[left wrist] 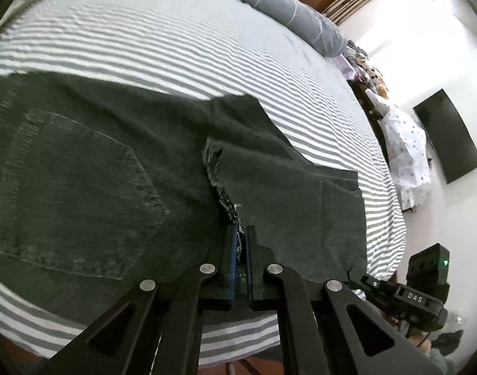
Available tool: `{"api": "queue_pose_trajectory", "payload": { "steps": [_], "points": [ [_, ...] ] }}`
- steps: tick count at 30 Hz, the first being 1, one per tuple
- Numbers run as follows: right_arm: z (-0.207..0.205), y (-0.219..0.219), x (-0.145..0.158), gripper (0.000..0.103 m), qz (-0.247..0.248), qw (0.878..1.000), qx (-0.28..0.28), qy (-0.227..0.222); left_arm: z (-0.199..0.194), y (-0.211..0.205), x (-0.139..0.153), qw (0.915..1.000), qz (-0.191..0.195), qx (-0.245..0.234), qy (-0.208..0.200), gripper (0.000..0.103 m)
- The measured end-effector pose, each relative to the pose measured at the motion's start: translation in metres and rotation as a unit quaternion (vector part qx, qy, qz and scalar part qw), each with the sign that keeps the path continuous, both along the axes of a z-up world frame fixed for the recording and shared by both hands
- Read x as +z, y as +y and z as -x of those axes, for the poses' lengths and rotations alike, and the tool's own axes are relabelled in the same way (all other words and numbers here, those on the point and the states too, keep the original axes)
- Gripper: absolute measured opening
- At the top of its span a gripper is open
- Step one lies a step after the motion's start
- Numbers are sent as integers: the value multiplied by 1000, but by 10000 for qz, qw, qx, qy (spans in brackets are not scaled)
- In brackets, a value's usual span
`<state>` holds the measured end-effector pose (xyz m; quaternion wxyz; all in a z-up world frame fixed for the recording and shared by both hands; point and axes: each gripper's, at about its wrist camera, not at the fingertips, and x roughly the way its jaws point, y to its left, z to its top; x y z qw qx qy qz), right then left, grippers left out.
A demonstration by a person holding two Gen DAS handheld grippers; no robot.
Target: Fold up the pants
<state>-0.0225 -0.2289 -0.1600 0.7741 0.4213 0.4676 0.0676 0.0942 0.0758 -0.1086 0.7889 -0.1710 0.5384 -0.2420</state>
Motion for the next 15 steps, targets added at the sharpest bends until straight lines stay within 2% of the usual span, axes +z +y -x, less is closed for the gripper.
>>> {"api": "queue_pose_trajectory", "payload": {
  "steps": [2,6,8,10,12,15],
  "points": [
    [-3,7,-9,5,95,9997,123,165,0,3,-3,9997,-210,99,3,3],
    [-7,14,-39,3,93,9976,224,654,-7,11,-25,9967,-626,318,411,3],
    [-8,19,-47,3,44,9966,341,745,-7,9,-23,9957,-826,294,290,3],
    [-7,23,-44,7,156,9961,439,755,-7,6,-16,9973,-681,229,126,4],
    [-8,28,-34,9,355,9950,605,717,-8,4,-8,9994,-275,184,55,5],
    [-12,36,-2,9,705,9929,886,353,-9,-1,7,9996,-70,141,-248,12]
  ]
}}
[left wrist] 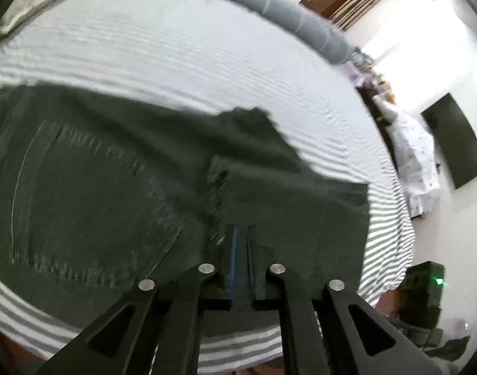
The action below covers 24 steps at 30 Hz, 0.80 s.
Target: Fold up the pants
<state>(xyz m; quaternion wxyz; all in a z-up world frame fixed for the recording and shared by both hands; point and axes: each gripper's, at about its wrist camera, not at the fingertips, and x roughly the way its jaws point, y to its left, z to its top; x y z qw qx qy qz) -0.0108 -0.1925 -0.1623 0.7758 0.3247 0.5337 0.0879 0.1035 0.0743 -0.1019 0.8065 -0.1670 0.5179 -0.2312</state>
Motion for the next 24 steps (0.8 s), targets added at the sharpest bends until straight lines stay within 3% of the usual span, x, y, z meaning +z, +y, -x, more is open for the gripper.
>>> {"api": "queue_pose_trajectory", "payload": {
  "steps": [1,5,9,14,18,24],
  "points": [
    [-3,1,15,10,233,9995,87,-198,-1,-1,4,9999,0,-22,-113,18],
    [-29,-3,51,22,1010,9923,178,-688,-5,-14,20,9984,-83,-216,-509,19],
    [-61,-5,63,22,1480,9852,237,-827,-10,-33,29,9955,-339,-410,-782,20],
    [-92,4,39,22,1984,9775,411,-580,-19,-64,9,9939,-579,-681,-646,20],
    [-110,14,15,20,2339,9702,523,-369,-36,-77,-28,9888,-1309,-661,-268,20],
    [-119,15,14,20,2445,9672,561,-411,-44,-72,-36,9918,-1153,-504,-207,20]
  ]
}}
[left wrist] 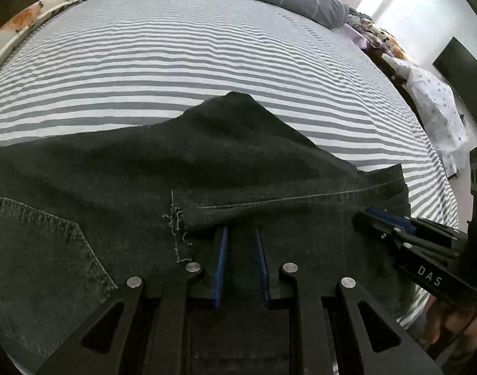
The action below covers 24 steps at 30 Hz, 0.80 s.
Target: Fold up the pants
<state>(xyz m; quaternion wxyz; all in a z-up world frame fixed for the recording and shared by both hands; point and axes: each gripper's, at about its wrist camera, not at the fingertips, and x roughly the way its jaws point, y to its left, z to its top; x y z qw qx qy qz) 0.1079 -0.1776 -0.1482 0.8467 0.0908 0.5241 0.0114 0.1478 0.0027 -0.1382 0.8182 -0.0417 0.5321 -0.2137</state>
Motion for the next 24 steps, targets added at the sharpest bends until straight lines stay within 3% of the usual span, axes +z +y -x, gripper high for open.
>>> {"api": "queue_pose_trajectory", "payload": {
  "steps": [6,14,18,21,24],
  "points": [
    [-4,7,21,22,-120,9997,34,-228,10,15,14,9989,65,236,-390,20],
    [-24,30,9,25,186,9993,322,-43,6,24,-3,9991,-215,328,-187,20],
    [-21,31,27,26,-35,9993,290,-227,4,46,4,9974,83,702,-111,20],
    [-6,44,38,35,17,9977,565,-362,7,75,17,9929,217,1147,-212,20],
    [6,69,32,36,31,9953,916,-315,9,106,30,9868,246,1574,-303,20]
  ]
}}
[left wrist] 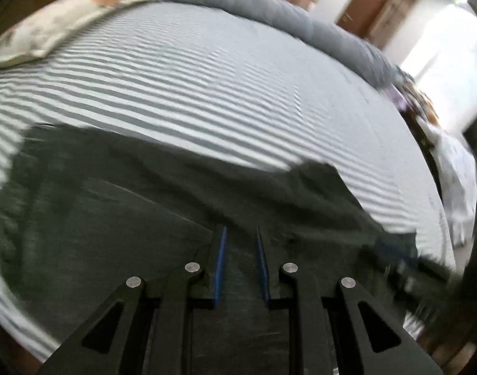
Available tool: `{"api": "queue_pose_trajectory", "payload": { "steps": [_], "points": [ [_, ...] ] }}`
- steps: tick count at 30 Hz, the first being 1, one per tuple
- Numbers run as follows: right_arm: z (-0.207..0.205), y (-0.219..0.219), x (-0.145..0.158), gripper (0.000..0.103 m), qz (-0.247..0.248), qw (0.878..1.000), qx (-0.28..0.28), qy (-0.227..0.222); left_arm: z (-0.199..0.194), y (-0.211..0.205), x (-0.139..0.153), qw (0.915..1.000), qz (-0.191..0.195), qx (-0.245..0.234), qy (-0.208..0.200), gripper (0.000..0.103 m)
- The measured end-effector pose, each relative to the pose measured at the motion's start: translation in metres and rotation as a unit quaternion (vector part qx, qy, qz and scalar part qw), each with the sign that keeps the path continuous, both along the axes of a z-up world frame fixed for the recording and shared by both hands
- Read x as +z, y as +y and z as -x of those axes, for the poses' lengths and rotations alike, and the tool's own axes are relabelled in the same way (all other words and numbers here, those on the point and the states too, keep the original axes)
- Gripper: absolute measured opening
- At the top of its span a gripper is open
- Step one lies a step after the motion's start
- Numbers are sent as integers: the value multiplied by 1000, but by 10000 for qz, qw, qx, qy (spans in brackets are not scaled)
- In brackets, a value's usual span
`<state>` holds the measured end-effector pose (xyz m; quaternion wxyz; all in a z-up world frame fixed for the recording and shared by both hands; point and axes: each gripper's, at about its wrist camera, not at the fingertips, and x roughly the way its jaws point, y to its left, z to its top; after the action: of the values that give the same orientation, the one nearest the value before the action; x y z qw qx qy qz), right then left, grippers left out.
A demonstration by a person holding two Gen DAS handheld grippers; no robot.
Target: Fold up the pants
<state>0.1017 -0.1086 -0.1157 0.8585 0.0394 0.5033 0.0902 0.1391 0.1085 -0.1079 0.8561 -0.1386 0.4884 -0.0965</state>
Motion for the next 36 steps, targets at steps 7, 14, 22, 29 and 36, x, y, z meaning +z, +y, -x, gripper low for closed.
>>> {"api": "queue_pose_trajectory", "payload": {
  "steps": [7,14,22,29,36],
  "points": [
    [10,62,-26,40,7,9982,550,236,19,94,30,9968,264,740,-118,22],
    [20,89,-8,50,-251,9959,871,58,47,188,18,9816,895,1686,100,38],
    [40,97,16,71,-192,9966,799,-23,58,244,-47,9269,2677,2439,987,41],
    [50,95,11,73,-641,9959,580,275,57,246,-56,9171,2926,2496,1050,42],
    [50,99,5,73,-579,9958,620,346,68,255,-68,8974,3198,2728,1343,42]
  ]
}}
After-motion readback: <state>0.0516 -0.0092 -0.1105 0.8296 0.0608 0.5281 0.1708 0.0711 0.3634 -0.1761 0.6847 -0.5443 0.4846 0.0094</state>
